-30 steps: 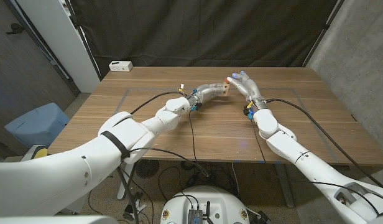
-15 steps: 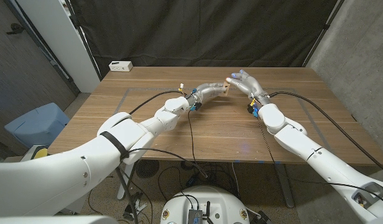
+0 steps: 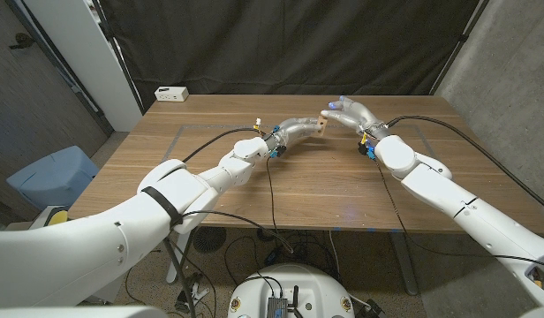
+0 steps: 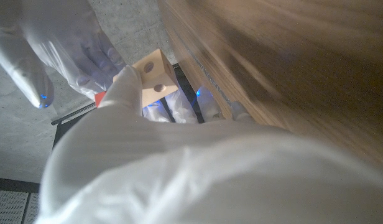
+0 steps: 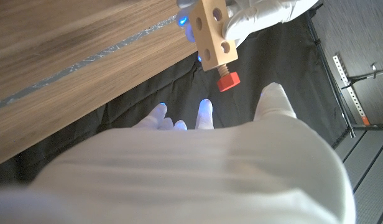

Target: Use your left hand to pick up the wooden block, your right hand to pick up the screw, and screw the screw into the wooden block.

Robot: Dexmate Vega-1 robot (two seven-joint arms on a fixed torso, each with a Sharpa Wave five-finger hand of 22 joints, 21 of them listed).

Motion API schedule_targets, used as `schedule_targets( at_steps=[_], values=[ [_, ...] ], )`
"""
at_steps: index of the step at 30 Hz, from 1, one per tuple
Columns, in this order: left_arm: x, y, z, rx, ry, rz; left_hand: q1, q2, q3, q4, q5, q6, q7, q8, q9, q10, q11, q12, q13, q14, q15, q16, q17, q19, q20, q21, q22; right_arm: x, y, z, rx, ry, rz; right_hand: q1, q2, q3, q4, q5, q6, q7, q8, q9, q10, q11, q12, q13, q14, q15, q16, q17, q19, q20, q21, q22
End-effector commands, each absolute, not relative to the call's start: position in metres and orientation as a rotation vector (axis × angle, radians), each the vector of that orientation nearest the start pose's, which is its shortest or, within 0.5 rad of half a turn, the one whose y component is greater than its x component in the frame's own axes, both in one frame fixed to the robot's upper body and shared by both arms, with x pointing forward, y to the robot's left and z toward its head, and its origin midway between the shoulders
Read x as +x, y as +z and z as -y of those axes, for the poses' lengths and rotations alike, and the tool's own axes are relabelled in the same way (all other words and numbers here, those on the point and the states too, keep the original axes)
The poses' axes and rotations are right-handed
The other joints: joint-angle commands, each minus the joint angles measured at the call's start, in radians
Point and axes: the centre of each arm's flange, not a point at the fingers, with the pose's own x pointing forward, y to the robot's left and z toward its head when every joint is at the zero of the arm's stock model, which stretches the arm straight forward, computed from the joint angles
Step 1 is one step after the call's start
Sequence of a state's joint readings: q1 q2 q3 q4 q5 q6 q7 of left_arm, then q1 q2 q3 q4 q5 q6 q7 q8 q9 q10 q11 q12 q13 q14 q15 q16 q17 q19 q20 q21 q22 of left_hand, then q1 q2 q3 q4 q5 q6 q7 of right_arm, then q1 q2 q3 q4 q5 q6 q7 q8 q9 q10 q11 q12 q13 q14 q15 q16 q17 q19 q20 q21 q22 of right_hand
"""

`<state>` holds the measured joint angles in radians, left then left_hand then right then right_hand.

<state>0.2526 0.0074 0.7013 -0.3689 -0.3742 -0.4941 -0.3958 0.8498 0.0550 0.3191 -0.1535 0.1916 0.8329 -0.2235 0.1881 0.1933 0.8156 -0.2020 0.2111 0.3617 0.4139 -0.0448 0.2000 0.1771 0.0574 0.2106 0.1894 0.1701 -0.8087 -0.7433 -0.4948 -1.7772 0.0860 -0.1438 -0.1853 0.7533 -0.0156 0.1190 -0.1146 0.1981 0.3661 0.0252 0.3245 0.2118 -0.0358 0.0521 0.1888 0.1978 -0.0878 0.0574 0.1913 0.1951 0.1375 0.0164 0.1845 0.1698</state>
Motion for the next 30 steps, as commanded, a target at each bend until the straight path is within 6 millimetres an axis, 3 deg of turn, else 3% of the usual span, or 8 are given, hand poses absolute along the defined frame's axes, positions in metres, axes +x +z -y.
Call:
schedule_targets(
  at_steps=[1, 13, 30],
  values=[
    [0.718, 0.018, -0.057, 0.366, -0.683, 0.516, 0.000, 0.001, 0.003, 0.003, 0.002, 0.013, -0.001, 0.011, 0.002, 0.000, -0.004, 0.005, 0.004, 0.002, -0.026, 0.003, 0.003, -0.005, 0.001, 0.002, 0.005, 0.588, 0.060, 0.233, -0.822, 0.081, 0.612, 0.022, 0.008, 0.008, -0.015, 0.000, 0.015, -0.004, 0.001, 0.002, -0.005, 0.003, 0.007, 0.001, 0.000, 0.009, 0.005, 0.003, 0.003, 0.007, 0.005, 0.003],
    [0.716, 0.017, -0.059, 0.387, -0.695, 0.533, 0.001, 0.001, 0.003, 0.002, 0.003, 0.013, -0.001, 0.010, 0.002, -0.002, 0.000, 0.004, 0.004, 0.002, -0.026, 0.003, 0.003, -0.005, 0.001, 0.002, 0.005, 0.585, 0.078, 0.230, -0.925, 0.108, 0.565, 0.072, 0.016, 0.034, -0.042, 0.007, 0.063, -0.020, 0.020, 0.007, -0.005, 0.001, 0.008, 0.001, -0.001, 0.013, 0.007, 0.003, 0.006, 0.010, 0.007, 0.002],
    [0.715, 0.015, -0.057, 0.398, -0.705, 0.534, 0.000, 0.002, 0.002, 0.003, 0.002, 0.013, -0.001, 0.010, 0.002, -0.001, 0.001, 0.005, 0.005, 0.003, -0.027, 0.003, 0.003, -0.004, 0.001, 0.002, 0.005, 0.577, 0.099, 0.229, -1.033, 0.149, 0.490, 0.109, 0.009, 0.051, -0.056, 0.006, 0.072, -0.027, 0.026, 0.013, -0.025, -0.003, 0.002, 0.001, -0.014, 0.020, 0.004, 0.003, -0.004, 0.023, 0.004, 0.002]
  ],
)
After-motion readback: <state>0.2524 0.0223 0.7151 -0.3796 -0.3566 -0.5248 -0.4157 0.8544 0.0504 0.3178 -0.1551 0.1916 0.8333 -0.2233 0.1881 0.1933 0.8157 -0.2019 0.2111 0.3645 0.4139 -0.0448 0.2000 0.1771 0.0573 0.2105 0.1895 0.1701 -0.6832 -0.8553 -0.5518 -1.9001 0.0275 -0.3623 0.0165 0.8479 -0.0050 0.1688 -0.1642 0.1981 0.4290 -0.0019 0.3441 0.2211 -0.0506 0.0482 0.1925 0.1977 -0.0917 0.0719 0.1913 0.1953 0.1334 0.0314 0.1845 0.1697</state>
